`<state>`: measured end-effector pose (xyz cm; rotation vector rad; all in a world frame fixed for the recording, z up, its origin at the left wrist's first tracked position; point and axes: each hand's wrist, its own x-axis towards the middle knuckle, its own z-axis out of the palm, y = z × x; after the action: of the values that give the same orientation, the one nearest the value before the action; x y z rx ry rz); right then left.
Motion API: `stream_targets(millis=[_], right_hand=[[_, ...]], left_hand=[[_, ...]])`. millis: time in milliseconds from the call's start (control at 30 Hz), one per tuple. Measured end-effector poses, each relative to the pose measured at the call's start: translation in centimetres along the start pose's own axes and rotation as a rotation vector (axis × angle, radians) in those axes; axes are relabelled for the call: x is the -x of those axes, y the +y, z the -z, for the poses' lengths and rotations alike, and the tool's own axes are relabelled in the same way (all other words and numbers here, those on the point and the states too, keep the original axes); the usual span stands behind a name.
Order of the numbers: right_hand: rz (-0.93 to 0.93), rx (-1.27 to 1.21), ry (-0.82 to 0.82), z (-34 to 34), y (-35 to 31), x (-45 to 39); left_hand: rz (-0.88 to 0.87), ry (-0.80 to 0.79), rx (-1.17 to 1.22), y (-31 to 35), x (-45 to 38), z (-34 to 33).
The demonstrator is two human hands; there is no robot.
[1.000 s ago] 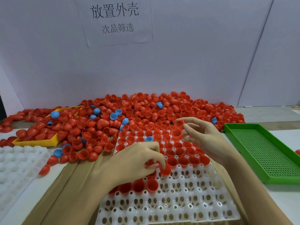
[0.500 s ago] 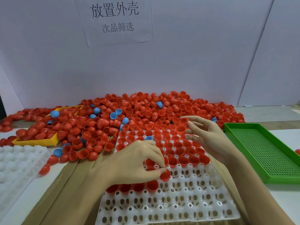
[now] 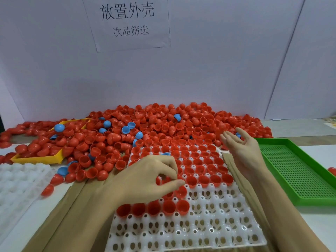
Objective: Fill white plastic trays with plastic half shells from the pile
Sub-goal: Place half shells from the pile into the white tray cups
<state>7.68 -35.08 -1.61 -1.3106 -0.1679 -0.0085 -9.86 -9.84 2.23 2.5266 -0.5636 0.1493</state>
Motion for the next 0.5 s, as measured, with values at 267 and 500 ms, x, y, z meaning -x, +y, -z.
stream_targets(millis=[267, 500], right_hand=[[-0.003, 0.068, 0.057, 0.3, 0.5, -0.2], [0.021, 0.146, 0.077, -0.1, 0.8, -0.2]], left_hand=[[0.243, 0.497, 0.093, -5.4, -3.8, -1.1], [0.287, 0.338, -0.264, -9.5, -11.7, 0.7]])
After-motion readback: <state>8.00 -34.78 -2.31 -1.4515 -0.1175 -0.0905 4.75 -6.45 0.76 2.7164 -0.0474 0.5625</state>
